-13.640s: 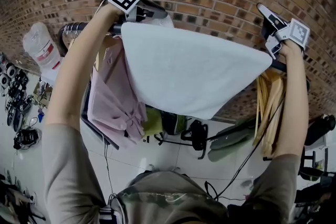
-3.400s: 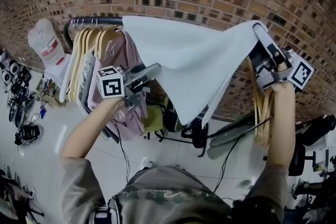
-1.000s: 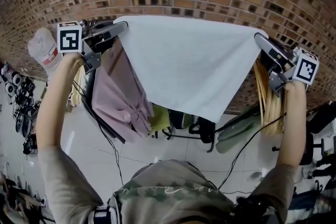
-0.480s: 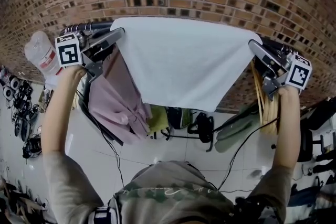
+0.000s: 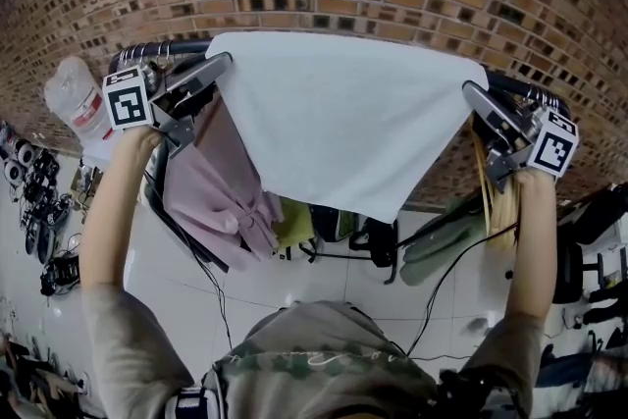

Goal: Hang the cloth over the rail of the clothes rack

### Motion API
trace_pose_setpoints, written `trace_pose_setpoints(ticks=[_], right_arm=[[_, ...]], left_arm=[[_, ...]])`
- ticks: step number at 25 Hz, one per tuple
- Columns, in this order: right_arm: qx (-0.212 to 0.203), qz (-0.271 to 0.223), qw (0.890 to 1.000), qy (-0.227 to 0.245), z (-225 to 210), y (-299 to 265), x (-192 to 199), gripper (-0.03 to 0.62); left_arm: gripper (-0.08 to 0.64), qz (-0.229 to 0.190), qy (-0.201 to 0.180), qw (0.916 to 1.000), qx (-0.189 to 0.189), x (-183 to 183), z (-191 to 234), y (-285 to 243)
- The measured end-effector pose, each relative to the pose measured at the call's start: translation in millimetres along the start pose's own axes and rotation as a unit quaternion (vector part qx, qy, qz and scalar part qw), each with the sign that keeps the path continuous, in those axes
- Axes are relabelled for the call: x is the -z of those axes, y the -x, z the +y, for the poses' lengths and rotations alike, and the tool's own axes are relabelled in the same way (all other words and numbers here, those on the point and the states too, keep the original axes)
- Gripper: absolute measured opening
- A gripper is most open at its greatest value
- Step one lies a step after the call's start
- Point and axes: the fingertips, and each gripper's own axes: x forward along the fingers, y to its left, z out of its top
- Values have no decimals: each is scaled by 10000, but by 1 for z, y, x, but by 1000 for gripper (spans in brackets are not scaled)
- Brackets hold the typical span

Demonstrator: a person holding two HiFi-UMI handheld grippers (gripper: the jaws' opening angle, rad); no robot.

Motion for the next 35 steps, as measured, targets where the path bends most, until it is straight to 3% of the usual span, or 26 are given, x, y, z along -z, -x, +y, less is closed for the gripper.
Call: trace_pose_setpoints(ticks=[8,16,26,31,35], right_arm=[[114,32,9999,-37,-5,0,6,20],[99,-2,9999,-108,-6,-1,6,20],[55,-115,9999,-62,-3,-3,2,20],[201,-305,9993,9,0,-3,3,20],[235,-184,9995,130,2,-1,19,25]], left_arm=[[21,-68,46,9999,71,3,2,1],[21,212,-155,9996,69,23,-3,5],[38,235,-319,9991,-142,26,0,4],[19,19,-101,9999,80,19,-4,3],[18,-161,153,9995,205,17,-1,4]])
